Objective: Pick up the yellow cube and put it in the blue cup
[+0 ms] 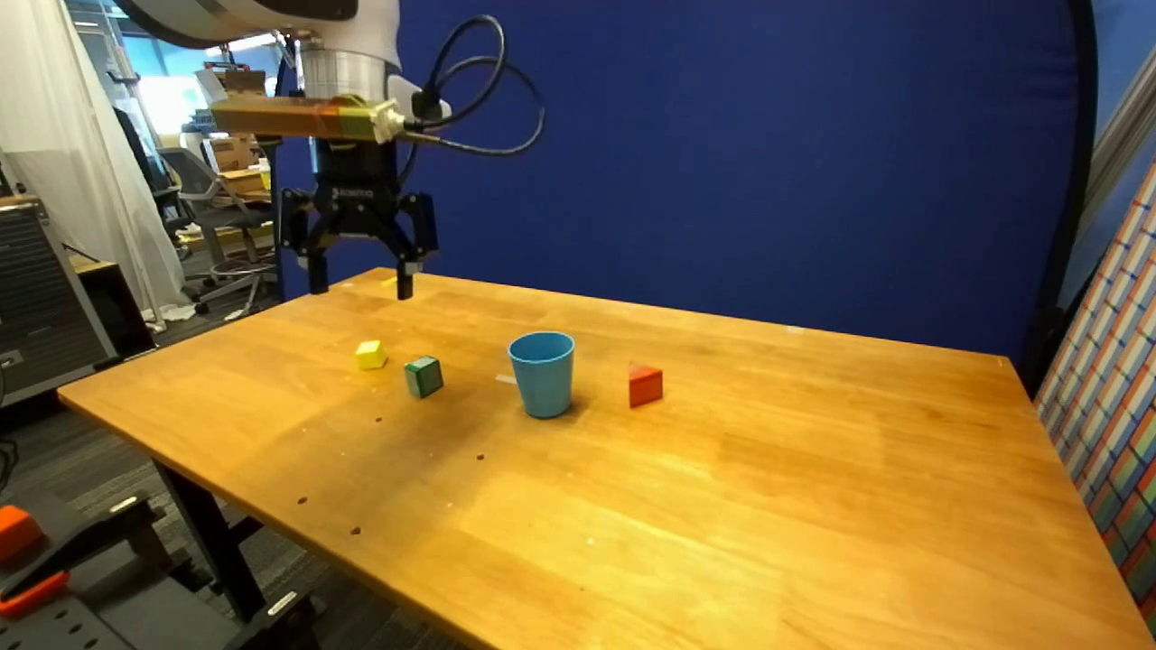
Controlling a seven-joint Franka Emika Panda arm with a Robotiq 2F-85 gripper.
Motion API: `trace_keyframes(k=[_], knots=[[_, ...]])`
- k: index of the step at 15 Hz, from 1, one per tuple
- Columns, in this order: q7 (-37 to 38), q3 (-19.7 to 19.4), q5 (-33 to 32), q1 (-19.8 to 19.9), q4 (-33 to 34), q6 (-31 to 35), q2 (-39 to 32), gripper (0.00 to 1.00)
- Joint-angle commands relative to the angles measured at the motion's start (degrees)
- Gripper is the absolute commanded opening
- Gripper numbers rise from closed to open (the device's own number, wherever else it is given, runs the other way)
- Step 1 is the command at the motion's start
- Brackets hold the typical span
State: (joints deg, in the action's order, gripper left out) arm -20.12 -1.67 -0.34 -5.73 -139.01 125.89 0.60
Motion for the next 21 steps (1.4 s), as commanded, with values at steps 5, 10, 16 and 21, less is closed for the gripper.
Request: trace_keyframes(k=[5,10,16,21], knots=[[0.33,8.12,-4.43,-2.00,11.59,5.20,-20.26,1.00],[0.78,9.87,-8.20,-3.03,16.04,6.93,-27.31,1.00],[0.54,11.14,-9.95,-4.37,20.96,8.12,-33.00,1.00],[0.52,11.73,-11.20,-6.04,24.67,8.58,-36.51,1.00]])
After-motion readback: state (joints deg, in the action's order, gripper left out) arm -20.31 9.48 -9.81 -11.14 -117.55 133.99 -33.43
